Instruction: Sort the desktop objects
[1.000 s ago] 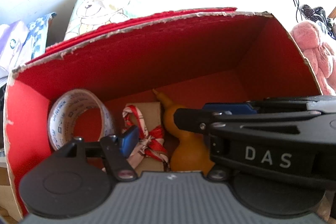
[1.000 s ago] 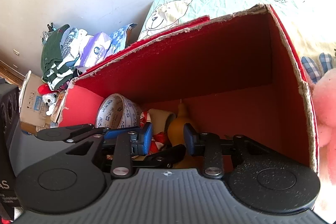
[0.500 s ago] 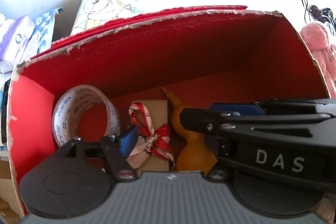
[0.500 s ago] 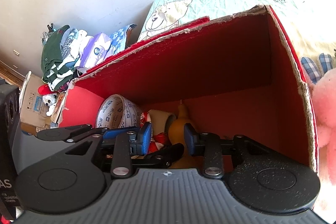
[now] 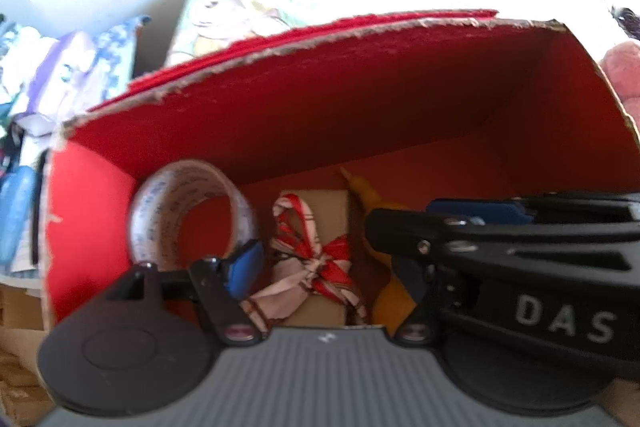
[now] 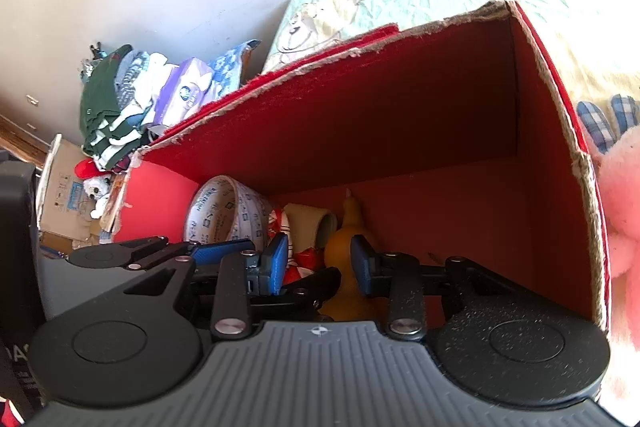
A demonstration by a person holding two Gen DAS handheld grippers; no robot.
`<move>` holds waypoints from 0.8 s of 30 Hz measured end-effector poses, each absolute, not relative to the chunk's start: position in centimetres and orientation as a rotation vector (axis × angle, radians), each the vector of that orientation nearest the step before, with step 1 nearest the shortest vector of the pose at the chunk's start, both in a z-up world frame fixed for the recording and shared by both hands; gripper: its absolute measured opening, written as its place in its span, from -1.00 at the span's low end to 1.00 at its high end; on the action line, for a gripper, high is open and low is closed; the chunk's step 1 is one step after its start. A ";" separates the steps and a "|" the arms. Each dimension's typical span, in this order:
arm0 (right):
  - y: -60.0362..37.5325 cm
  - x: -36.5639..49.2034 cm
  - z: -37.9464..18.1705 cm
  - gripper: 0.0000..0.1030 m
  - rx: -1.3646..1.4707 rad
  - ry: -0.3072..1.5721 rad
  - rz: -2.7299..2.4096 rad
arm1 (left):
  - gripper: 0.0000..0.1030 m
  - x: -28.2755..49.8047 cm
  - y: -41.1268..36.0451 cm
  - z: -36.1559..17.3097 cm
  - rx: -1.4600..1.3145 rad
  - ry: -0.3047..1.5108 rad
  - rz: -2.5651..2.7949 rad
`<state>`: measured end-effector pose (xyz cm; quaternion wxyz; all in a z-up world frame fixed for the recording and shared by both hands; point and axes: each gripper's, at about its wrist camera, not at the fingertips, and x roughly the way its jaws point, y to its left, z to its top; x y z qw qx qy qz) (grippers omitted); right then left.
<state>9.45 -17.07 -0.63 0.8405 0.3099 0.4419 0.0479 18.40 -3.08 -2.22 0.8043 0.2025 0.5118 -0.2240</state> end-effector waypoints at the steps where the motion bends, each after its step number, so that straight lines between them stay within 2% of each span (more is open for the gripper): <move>1: -17.2 9.5 -0.6 -0.25 0.658 0.931 0.105 | 0.50 18.2 -3.1 -2.0 0.440 1.079 -0.460; 2: -17.2 9.4 -0.6 -0.20 0.663 0.926 0.113 | 0.51 18.0 -3.1 -1.8 0.438 1.074 -0.444; 10: -18.2 6.4 1.7 -0.20 0.642 0.767 0.146 | 0.55 13.4 -1.5 2.2 0.360 0.954 -0.311; 13: -19.0 4.7 3.0 -0.20 0.628 0.706 0.159 | 0.49 11.2 0.5 4.0 0.306 0.900 -0.306; 17: -19.3 1.1 5.0 -0.17 0.588 0.593 0.214 | 0.52 7.6 4.4 6.8 0.240 0.814 -0.294; 18: -19.1 0.1 5.4 -0.10 0.563 0.562 0.229 | 0.52 6.9 5.6 7.1 0.222 0.802 -0.283; 20: -18.7 -1.7 6.0 0.36 0.540 0.510 0.279 | 0.50 5.9 7.8 7.2 0.202 0.798 -0.241; 22: -18.4 -2.6 6.3 0.34 0.557 0.504 0.369 | 0.46 5.2 9.8 6.8 0.173 0.819 -0.199; 24: -18.0 -3.0 6.5 0.18 0.582 0.523 0.481 | 0.46 4.6 11.6 5.8 0.127 0.867 -0.204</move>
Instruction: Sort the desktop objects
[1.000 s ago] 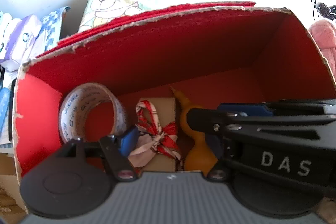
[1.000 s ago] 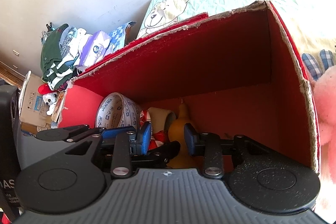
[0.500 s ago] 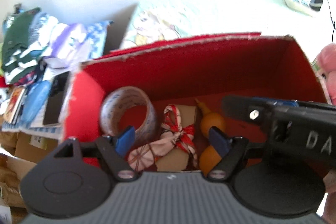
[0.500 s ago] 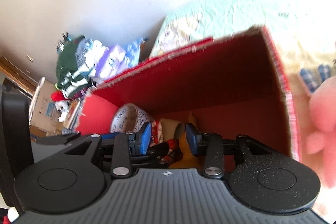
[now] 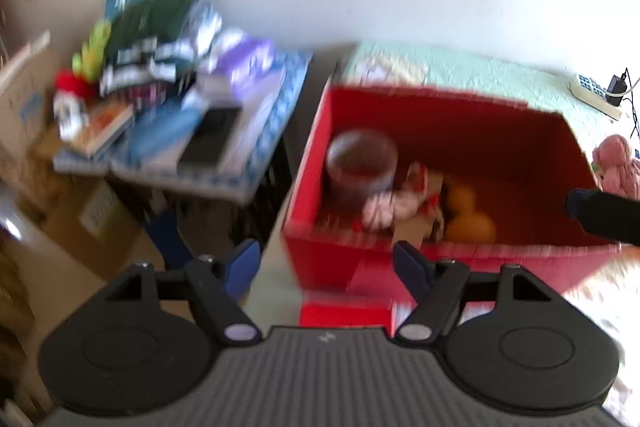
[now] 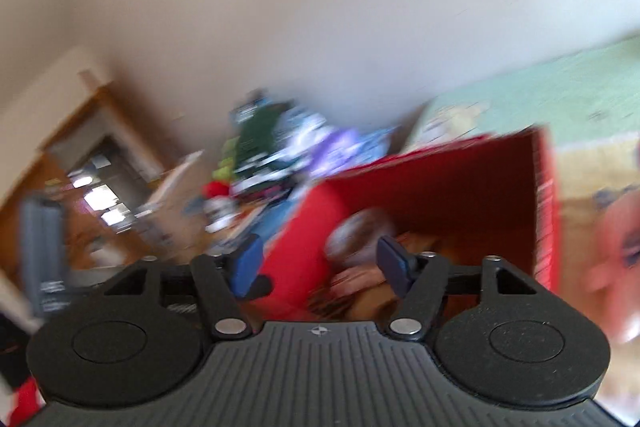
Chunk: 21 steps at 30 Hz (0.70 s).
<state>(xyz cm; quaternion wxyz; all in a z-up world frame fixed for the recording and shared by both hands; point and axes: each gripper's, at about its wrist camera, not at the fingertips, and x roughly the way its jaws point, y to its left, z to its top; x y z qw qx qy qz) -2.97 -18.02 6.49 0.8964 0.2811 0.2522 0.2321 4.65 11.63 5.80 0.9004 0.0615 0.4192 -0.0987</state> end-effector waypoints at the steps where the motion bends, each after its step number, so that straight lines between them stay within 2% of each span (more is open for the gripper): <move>1: -17.6 -3.2 6.6 0.17 0.580 0.526 0.543 | 0.47 4.3 12.4 5.1 0.105 0.898 -0.211; 5: -14.4 -3.6 6.0 0.19 0.492 0.615 0.690 | 0.49 3.5 13.4 1.4 0.097 1.018 -0.190; 10: -11.1 -1.6 1.7 0.20 0.420 0.838 0.589 | 0.54 2.9 13.4 -3.2 0.048 1.146 -0.200; 11: -10.8 -1.0 0.7 0.20 0.437 0.890 0.568 | 0.66 2.9 13.3 -3.8 0.037 1.161 -0.210; 13: -10.3 -0.3 -0.9 0.20 0.494 0.966 0.564 | 0.72 2.9 13.2 -4.4 0.005 1.168 -0.219; 18: -7.7 0.3 -2.5 0.32 0.483 1.027 0.547 | 0.62 2.8 12.4 -5.1 -0.006 1.183 -0.262; 21: -6.9 0.2 -3.7 0.31 0.505 1.092 0.560 | 0.59 2.1 10.7 -4.6 0.081 1.179 -0.281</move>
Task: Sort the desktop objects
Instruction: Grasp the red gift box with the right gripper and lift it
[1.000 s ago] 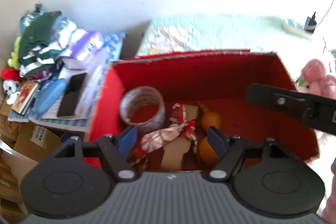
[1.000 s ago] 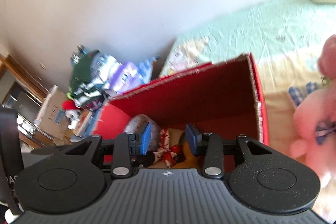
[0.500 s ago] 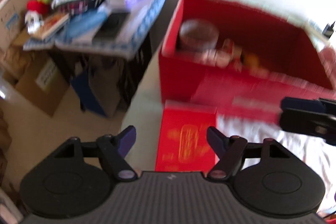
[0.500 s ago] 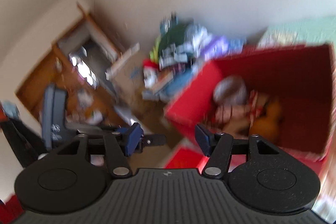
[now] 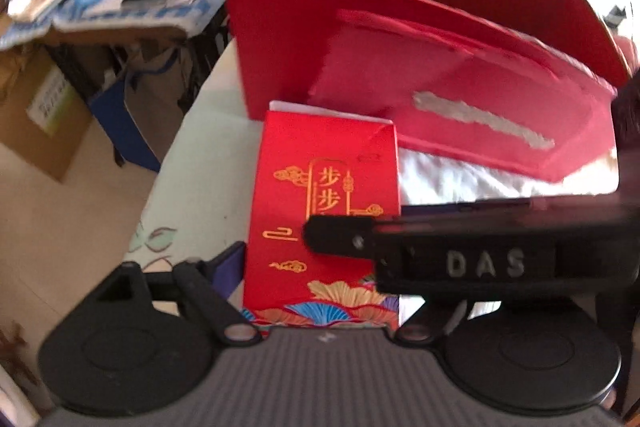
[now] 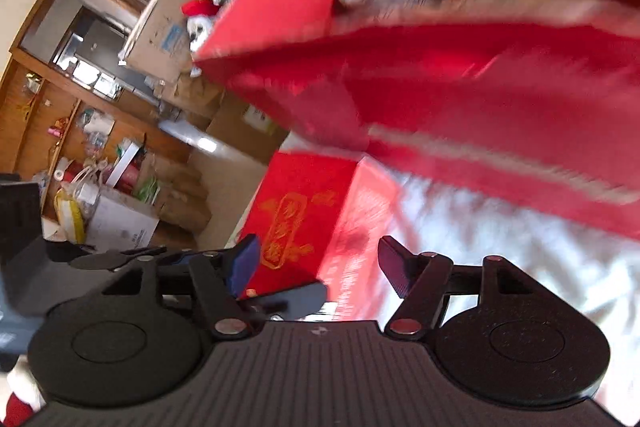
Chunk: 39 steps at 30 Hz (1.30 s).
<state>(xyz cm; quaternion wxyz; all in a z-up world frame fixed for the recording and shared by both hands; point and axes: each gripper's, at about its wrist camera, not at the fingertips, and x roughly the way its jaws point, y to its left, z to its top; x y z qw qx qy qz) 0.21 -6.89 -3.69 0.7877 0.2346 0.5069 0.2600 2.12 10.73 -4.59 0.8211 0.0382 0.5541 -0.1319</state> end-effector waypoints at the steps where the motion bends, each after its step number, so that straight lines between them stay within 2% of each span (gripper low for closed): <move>1: -6.7 0.3 -4.1 0.32 0.507 1.128 0.547 | 0.59 1.9 10.3 -4.5 0.088 1.190 -0.300; 7: -11.1 -2.4 -2.8 0.25 0.547 1.157 0.513 | 0.59 0.3 4.9 -3.5 0.172 1.247 -0.547; 10: -15.4 -4.7 -2.6 0.23 0.606 1.175 0.457 | 0.46 -1.0 0.3 -3.4 0.254 1.263 -0.723; 15: -22.4 -9.9 -1.5 0.21 0.658 1.156 0.253 | 0.46 -4.1 -7.8 -3.3 0.415 1.208 -0.981; 20: -27.8 -16.6 0.7 0.19 0.688 1.041 0.011 | 0.46 -6.6 -12.4 -0.4 0.484 1.071 -1.152; 26: -30.2 -21.1 6.4 0.14 0.679 0.783 -0.134 | 0.46 -4.3 -11.9 6.7 0.430 0.856 -1.178; 31: -28.8 -18.9 11.9 0.14 0.562 0.608 -0.097 | 0.46 1.0 -7.9 10.5 0.345 0.765 -1.089; 35: -26.7 -14.2 14.1 0.11 0.492 0.567 -0.023 | 0.46 5.4 -5.0 11.0 0.293 0.778 -1.034; 39: -23.1 -8.1 15.0 0.11 0.395 0.601 0.022 | 0.46 9.8 -3.6 8.6 0.263 0.862 -1.005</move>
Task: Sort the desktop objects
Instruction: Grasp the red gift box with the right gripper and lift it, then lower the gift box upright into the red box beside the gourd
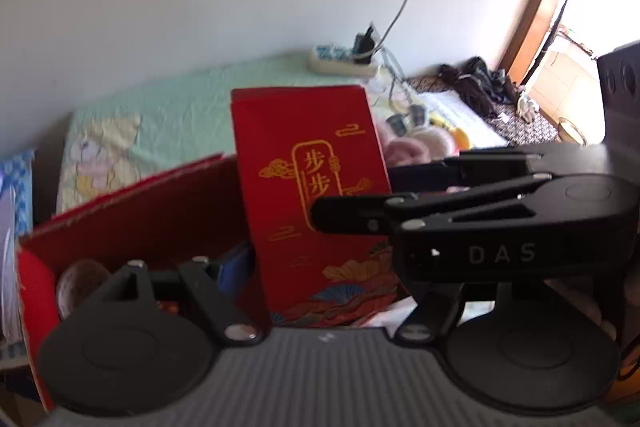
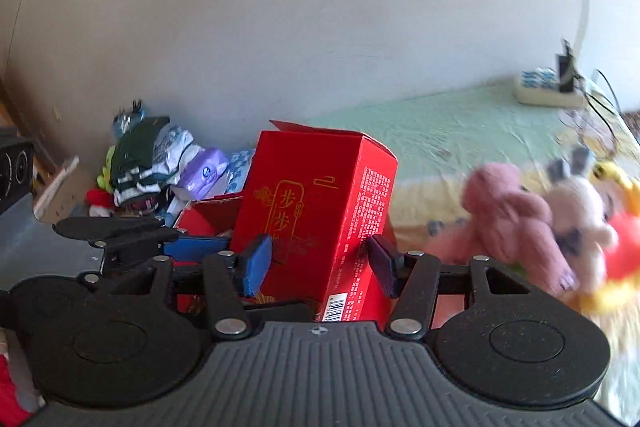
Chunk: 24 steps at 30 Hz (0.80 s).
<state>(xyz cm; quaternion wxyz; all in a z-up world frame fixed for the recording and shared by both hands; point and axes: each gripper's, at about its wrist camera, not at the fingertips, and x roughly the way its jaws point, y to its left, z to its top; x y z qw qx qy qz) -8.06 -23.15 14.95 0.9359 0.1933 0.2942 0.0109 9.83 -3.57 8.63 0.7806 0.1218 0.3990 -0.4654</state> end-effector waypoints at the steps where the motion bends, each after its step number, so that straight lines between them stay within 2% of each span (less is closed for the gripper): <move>1: -22.8 -6.6 14.7 0.11 0.369 0.621 0.030 | 0.46 10.7 -3.4 7.8 0.260 0.884 -1.001; 9: -19.9 0.4 10.6 0.05 0.201 0.923 0.037 | 0.46 13.6 -3.8 1.2 0.276 1.118 -1.043; 15: -18.8 3.9 7.8 0.02 0.141 1.115 -0.011 | 0.45 14.9 -4.7 -0.8 0.334 1.213 -1.044; 19: -17.6 4.9 7.6 0.08 0.093 1.147 -0.035 | 0.45 15.6 -5.3 -1.3 0.371 1.241 -1.052; 24: -17.1 5.8 7.4 0.04 0.069 1.169 -0.054 | 0.42 17.4 -5.2 -2.5 0.320 1.294 -1.084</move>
